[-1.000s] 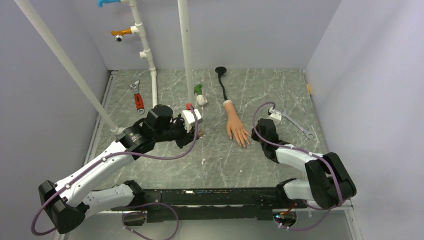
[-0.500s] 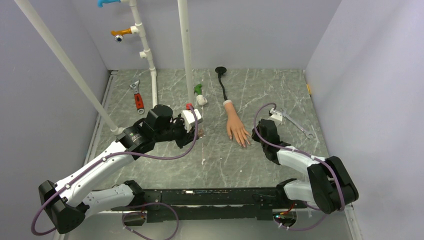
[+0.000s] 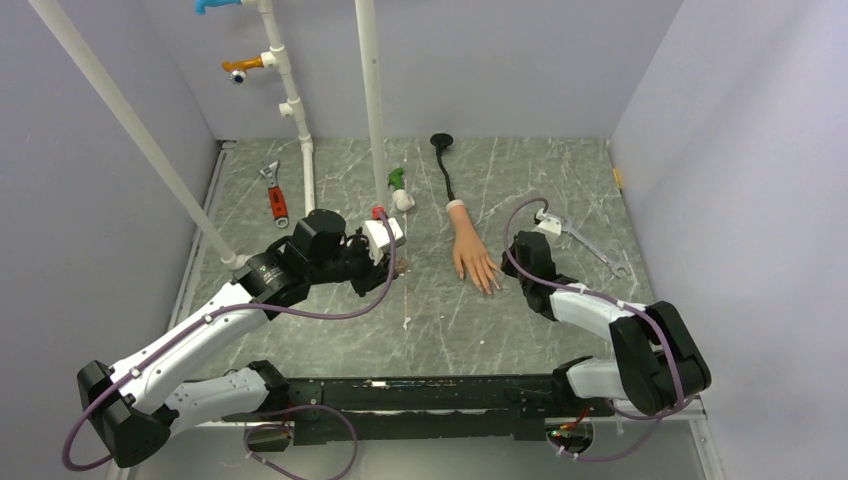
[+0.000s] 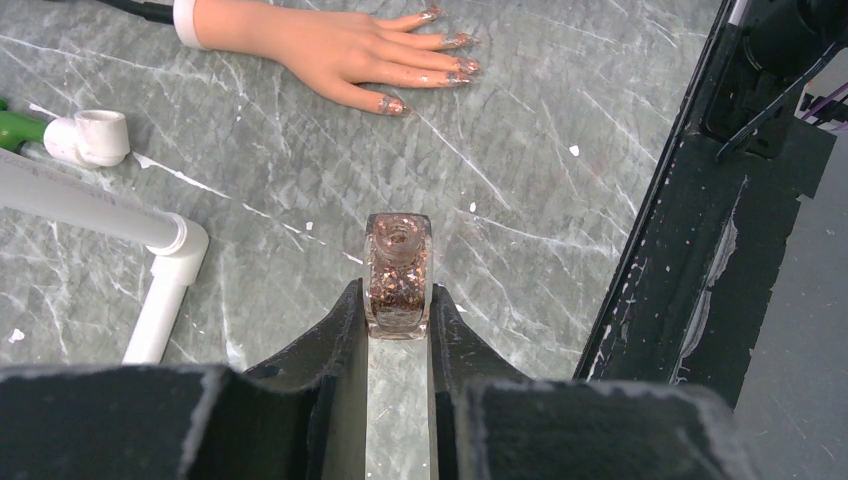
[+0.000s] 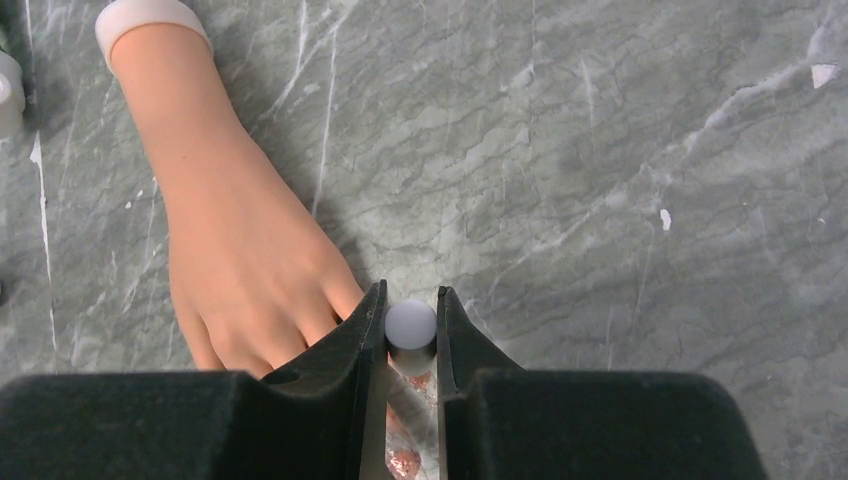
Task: Paint the nails
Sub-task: Paint the nail polish on the nail.
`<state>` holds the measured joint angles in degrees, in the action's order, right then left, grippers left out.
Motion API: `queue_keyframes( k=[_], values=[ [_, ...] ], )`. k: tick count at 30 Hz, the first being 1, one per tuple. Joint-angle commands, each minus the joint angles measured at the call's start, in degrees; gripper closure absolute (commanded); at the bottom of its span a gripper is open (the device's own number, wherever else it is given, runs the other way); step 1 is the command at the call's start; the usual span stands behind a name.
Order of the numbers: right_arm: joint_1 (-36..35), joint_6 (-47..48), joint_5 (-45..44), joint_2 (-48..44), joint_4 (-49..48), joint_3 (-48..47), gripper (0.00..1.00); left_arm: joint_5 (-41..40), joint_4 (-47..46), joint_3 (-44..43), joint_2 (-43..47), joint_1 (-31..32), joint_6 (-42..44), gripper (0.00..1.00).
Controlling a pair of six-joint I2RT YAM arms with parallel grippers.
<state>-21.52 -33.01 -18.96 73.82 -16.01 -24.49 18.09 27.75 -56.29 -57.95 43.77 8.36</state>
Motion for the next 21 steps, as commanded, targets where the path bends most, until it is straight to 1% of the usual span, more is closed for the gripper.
queue_keyframes(
  k=[1,21],
  values=[
    [0.2,0.6,-0.1,1.2,-2.0,-3.0,1.0,-0.5,-1.2,-2.6,1.0,0.3,0.7,1.0],
    [0.2,-0.4,0.1,-1.9,-1.7,2.4,1.0,-0.4,-1.2,-2.8,1.4,0.4,0.6,1.0]
  ],
)
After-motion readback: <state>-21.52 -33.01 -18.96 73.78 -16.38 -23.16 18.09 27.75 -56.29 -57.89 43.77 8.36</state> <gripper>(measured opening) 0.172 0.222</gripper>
